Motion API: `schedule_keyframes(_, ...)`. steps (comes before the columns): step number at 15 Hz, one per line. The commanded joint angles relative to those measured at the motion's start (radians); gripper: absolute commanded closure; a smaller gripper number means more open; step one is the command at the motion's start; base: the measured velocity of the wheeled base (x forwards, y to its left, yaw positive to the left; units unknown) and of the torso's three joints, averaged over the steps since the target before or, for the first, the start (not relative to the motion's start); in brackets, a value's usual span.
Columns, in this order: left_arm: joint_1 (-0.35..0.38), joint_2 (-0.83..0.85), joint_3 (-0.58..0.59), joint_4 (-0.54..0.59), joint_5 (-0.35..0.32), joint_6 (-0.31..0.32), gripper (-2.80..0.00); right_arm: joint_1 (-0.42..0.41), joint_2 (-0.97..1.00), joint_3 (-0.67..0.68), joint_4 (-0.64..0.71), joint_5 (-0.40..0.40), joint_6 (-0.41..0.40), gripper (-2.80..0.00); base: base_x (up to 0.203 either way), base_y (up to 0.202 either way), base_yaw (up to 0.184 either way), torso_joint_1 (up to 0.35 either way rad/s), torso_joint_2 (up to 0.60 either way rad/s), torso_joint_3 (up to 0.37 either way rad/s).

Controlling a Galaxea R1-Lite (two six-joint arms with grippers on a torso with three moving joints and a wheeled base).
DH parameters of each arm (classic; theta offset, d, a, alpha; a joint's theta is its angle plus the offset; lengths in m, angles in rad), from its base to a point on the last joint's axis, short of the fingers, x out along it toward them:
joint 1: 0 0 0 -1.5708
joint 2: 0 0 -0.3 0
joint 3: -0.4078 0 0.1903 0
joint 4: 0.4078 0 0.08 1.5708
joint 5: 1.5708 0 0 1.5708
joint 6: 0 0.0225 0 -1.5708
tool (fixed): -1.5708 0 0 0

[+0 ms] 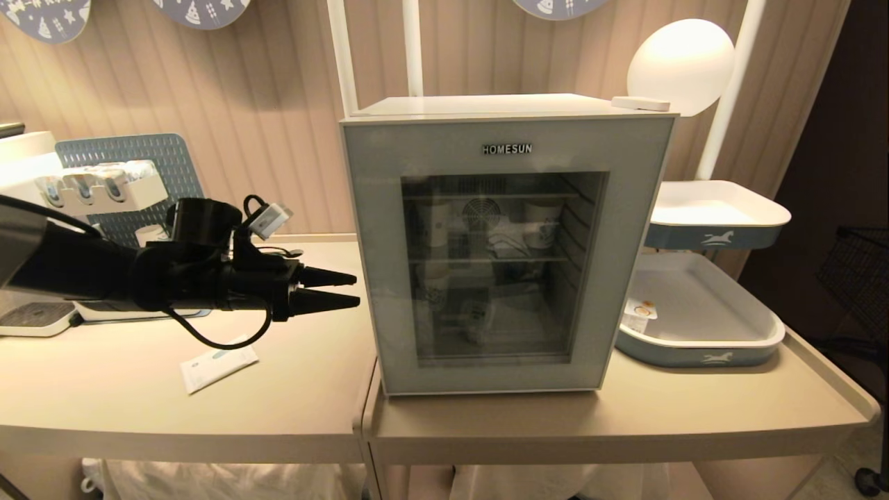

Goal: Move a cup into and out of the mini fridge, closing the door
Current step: Open the freezer door

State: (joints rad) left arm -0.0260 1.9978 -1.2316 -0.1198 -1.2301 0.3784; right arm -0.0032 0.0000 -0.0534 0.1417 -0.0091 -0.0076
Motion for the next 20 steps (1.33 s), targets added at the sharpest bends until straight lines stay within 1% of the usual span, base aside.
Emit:
schedule_keyframes(1,-0.004,0.039,0.028,-0.011,-0.015,0.086,-2.80,0.000,0.002,0.000,0.001,0.000,0.000,0.00,0.000,0.000,0.000,0.000,0.00,0.000)
schedule_keyframes(2,-0.005,0.058,0.028,-0.014,-0.017,0.128,-2.80,0.000,0.002,0.000,0.001,0.000,0.000,0.00,0.000,0.000,0.000,0.000,0.00,0.000)
schedule_keyframes(3,-0.005,0.069,0.020,-0.018,-0.017,0.141,-2.80,0.000,0.002,0.000,0.001,0.000,0.000,0.00,0.000,0.000,0.000,0.000,0.00,0.000)
schedule_keyframes(5,-0.007,0.076,0.018,-0.043,-0.019,0.140,-2.80,0.000,0.002,0.000,0.001,0.000,0.000,0.00,0.000,0.000,0.000,0.000,0.00,0.000)
schedule_keyframes(6,-0.024,0.082,0.018,-0.067,-0.023,0.137,-2.80,0.000,0.002,0.000,0.001,0.000,0.000,0.00,0.000,0.000,0.000,0.000,0.00,0.000)
schedule_keyframes(7,-0.029,0.082,0.015,-0.067,-0.023,0.137,-2.80,0.000,0.002,0.000,0.001,0.000,0.000,0.00,0.000,0.000,0.000,0.000,0.00,0.000)
schedule_keyframes(11,-0.038,0.073,0.011,-0.066,-0.048,0.106,-2.80,0.000,0.002,0.000,0.001,0.000,0.000,0.00,0.000,0.000,0.000,0.000,0.00,0.000)
schedule_keyframes(13,-0.051,0.072,0.005,-0.061,-0.049,0.104,-2.80,0.000,0.002,0.000,0.001,0.000,0.000,0.00,0.000,0.000,0.000,0.000,0.00,0.000)
schedule_keyframes(17,-0.078,0.068,0.006,-0.065,-0.049,0.060,-2.80,0.000,0.002,0.000,0.001,0.000,0.000,0.00,0.000,0.000,0.000,0.000,0.00,0.000)
schedule_keyframes(20,-0.079,0.024,0.048,-0.063,-0.050,0.056,-2.80,0.000,0.002,0.000,0.001,0.000,0.000,0.00,0.000,0.000,0.000,0.000,0.00,0.000)
